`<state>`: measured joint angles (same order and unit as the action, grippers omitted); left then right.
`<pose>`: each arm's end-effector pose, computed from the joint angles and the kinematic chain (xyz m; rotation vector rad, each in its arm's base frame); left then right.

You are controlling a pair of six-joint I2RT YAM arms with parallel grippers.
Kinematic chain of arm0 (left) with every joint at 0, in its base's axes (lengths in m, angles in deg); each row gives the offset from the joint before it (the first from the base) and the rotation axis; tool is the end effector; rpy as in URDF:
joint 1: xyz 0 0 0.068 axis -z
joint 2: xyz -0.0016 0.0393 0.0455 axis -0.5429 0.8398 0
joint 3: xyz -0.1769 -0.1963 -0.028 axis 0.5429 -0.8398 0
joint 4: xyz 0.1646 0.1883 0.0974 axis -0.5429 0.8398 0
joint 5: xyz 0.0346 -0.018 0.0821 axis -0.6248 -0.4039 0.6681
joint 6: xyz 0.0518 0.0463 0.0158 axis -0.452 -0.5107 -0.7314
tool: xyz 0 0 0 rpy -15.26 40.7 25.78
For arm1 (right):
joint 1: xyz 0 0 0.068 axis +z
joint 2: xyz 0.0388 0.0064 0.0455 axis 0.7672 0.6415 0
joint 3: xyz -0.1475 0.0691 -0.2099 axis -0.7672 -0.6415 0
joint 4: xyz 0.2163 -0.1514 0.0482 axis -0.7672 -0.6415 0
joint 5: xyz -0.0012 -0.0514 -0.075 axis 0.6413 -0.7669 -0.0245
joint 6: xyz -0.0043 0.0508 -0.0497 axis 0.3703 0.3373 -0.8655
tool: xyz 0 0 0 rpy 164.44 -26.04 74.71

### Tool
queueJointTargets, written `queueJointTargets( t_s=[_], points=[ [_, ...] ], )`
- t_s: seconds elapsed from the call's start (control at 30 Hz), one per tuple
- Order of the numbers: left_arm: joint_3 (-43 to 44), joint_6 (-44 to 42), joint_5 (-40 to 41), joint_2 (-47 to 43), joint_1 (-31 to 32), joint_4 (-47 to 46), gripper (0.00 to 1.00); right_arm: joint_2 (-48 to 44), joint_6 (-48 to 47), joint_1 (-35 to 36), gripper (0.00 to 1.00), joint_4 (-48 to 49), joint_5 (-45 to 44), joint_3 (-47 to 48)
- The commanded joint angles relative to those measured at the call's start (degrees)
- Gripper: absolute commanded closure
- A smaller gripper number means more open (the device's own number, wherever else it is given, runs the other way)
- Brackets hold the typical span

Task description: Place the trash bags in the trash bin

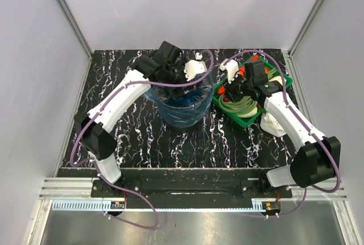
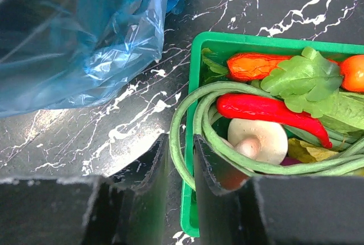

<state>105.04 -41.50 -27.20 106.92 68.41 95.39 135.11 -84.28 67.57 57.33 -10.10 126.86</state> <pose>0.3125 -0.2438 0.3567 1.5138 1.8766 -0.3480 0.3098 0.1184 0.2906 -1.0016 2.0446 0.3246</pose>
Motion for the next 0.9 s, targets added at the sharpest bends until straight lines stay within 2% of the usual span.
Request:
queueJointTargets(
  t_s=[0.0, 0.17, 0.6, 0.87],
  points=[
    [-4.1, -0.7, 3.1, 0.1, 0.8, -1.3, 0.20, -1.0, 0.0, 0.4, 0.71, 1.3, -1.5, 0.0],
    [-10.3, -1.0, 5.1, -0.3, 1.4, -6.0, 0.18, -0.5, -0.3, 0.4, 0.71, 1.4, -1.6, -0.1],
    [-9.5, -2.0, 3.9, 4.0, 2.2, -7.9, 0.12, -0.3, 0.7, 0.4, 0.70, 1.4, -1.5, 0.7],
    [-9.6, -3.3, 5.8, 5.6, 2.2, -10.1, 0.07, -2.1, 4.6, -0.8, 0.57, -0.2, -2.9, 3.9]
  ],
)
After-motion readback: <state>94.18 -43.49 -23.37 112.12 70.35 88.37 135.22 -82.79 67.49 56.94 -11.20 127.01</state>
